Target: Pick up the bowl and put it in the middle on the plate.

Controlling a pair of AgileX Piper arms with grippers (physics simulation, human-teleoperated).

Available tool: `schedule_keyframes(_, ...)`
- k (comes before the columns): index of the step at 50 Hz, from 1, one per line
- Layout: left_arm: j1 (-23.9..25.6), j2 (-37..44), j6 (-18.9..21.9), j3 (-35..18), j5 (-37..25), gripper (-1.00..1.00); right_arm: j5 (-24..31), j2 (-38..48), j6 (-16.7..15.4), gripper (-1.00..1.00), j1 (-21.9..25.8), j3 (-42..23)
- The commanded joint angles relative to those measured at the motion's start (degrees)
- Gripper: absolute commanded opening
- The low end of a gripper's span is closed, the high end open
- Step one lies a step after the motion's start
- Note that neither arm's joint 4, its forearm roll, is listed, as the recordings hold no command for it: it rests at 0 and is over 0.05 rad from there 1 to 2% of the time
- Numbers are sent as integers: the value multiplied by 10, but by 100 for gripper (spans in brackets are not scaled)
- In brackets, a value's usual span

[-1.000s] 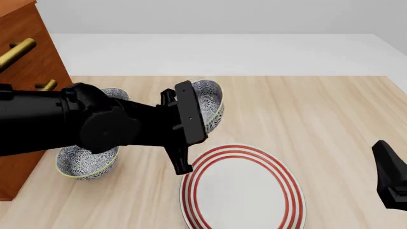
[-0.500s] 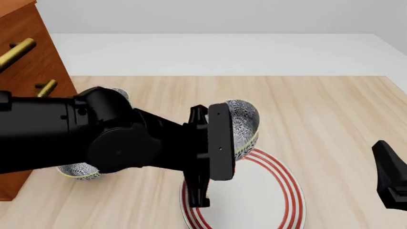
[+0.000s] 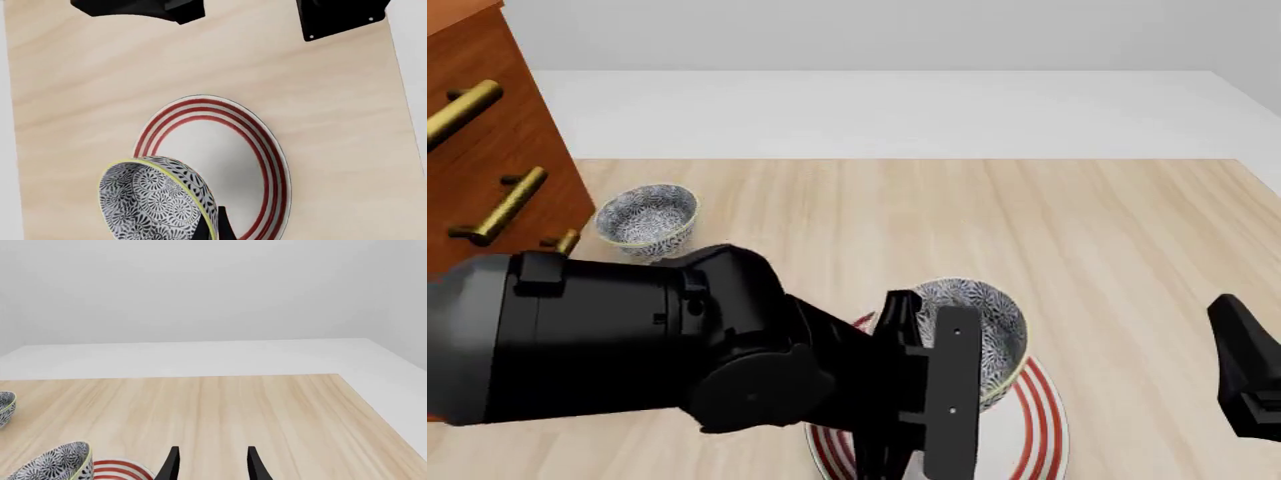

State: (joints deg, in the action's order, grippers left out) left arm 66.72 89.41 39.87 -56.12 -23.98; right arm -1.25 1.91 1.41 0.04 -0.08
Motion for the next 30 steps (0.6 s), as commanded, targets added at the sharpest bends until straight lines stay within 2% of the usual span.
schedule_keyframes(1,27,19,-2,0,1,-100,-1,0,0,100,0,0)
schedule_keyframes(8,18,31,7,24,22,-100,-1,1,0,100,0,0)
schedule_keyframes(30,43,76,-13,27,14,-100,1,-1,0,100,0,0)
